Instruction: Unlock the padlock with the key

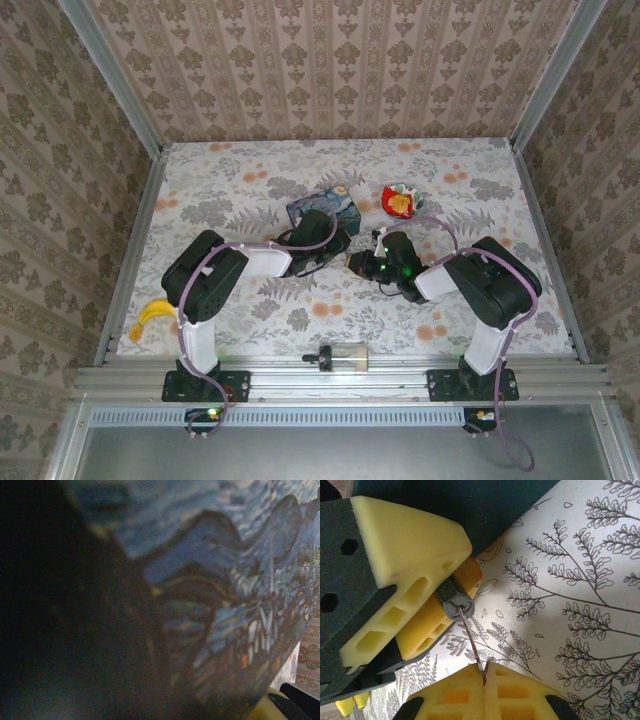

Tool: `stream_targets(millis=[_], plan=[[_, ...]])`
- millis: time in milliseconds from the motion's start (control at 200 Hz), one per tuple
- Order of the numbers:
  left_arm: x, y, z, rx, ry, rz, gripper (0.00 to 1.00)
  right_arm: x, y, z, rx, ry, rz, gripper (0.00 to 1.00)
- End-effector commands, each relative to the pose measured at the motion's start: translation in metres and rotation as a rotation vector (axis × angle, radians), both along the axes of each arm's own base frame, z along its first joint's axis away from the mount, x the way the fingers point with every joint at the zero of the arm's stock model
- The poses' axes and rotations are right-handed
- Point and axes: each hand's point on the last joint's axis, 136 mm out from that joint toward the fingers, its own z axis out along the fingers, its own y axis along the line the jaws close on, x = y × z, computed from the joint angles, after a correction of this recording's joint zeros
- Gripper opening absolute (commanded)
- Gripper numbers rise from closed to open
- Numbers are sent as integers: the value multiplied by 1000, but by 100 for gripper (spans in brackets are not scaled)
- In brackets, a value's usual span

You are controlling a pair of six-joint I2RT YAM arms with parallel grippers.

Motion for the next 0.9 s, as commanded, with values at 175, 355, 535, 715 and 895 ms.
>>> stream_targets(millis=[175,355,535,715,895], plan=[[-54,-20,-25,-36,186,-135,2,37,-7,59,83,-193,-74,0],[-53,-20,-23,-39,185,-134,2,38,-10,62,70,-189,-66,0],[-52,-18,-23,-32,191,-132,2,38,-10,66,52,-173,-46,0],[-53,-15,-27,-21,207,-118,2,35,-13,63,3,-135,-35,0],[-55,-13,-30,-12,232,-105,2,32,-14,57,0,-96,-36,0]])
